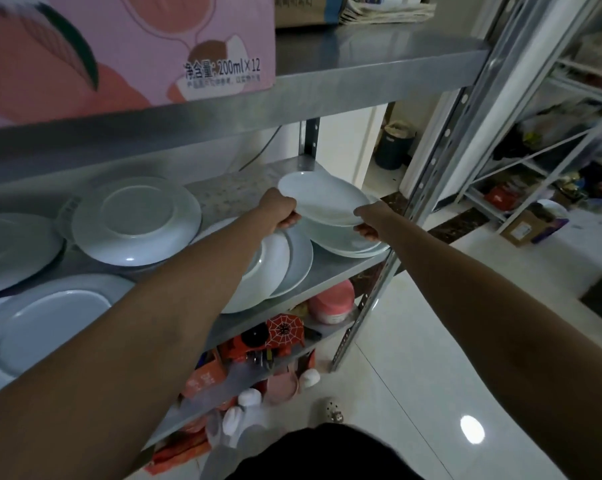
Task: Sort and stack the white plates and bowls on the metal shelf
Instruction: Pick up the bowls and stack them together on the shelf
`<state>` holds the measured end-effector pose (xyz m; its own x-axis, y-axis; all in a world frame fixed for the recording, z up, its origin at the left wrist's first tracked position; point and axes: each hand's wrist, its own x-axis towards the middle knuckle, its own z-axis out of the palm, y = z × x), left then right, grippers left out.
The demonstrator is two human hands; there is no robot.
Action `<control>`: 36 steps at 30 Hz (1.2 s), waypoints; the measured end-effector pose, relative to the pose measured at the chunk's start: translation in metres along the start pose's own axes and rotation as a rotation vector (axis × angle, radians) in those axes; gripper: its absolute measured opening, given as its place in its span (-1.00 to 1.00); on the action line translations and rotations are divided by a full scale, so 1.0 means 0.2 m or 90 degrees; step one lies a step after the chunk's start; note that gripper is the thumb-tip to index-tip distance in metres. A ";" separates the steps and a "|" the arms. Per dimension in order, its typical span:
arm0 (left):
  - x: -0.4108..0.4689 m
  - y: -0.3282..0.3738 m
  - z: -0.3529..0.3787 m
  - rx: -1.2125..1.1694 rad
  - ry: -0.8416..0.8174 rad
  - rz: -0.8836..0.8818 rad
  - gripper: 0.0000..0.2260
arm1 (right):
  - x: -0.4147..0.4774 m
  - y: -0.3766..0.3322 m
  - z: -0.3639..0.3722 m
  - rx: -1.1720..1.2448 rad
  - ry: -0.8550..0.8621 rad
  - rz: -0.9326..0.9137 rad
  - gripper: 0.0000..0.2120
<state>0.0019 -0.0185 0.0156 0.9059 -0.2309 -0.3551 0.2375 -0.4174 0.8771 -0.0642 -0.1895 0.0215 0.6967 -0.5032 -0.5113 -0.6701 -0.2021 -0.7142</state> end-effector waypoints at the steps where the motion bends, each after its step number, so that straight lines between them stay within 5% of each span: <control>1: 0.00 -0.01 0.00 0.030 -0.001 0.007 -0.89 | 0.00 0.01 0.00 -0.010 0.007 0.004 -0.69; 11: -0.10 -0.06 -0.18 0.311 0.087 0.110 -0.66 | -0.05 0.01 -0.02 -0.170 0.087 -0.049 -0.77; 21: -0.33 -0.24 -0.53 0.356 0.261 0.007 -0.66 | -0.16 -0.15 0.16 -0.237 0.047 -0.207 -0.77; 30: -0.64 -0.46 -0.53 0.196 0.227 -0.196 -0.83 | -0.32 -0.03 0.46 -0.331 -0.093 -0.336 -0.78; 36: -0.69 -0.51 -0.48 -0.075 0.211 -0.243 -0.62 | -0.31 -0.01 0.51 -0.335 -0.121 -0.305 -0.92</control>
<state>-0.1138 0.1407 0.0054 0.8052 0.2172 -0.5518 0.5929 -0.3107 0.7429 -0.0802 -0.0719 0.0046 0.9442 -0.1147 -0.3089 -0.2828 -0.7633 -0.5809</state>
